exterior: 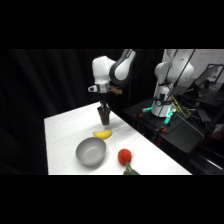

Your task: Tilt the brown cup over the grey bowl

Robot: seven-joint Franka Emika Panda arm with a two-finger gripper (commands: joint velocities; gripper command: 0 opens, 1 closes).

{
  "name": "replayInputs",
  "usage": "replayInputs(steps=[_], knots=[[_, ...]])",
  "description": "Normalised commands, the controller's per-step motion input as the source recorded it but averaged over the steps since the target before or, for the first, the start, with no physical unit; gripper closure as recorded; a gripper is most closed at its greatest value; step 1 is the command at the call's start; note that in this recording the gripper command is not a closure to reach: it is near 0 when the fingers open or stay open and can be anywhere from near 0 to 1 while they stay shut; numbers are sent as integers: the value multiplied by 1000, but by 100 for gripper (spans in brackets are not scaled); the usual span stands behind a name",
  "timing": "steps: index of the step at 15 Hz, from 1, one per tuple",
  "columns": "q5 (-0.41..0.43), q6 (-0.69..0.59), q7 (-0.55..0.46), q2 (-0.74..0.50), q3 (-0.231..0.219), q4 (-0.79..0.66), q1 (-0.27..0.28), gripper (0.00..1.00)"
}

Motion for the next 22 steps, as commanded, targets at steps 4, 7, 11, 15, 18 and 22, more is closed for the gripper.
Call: replayInputs(steps=[4,7,11,15,18,22], knots=[[237,466,-218,137,64,-73,-68,18],[154,264,-169,135,130,11,-111,18],[112,74,-109,63,136,99,-131,0],[-41,-25,91,-47,44,102,-54,0],[-158,-113,206,-110,-14,87,10,0],[-343,-269,340,-242,-119,56,98,0]])
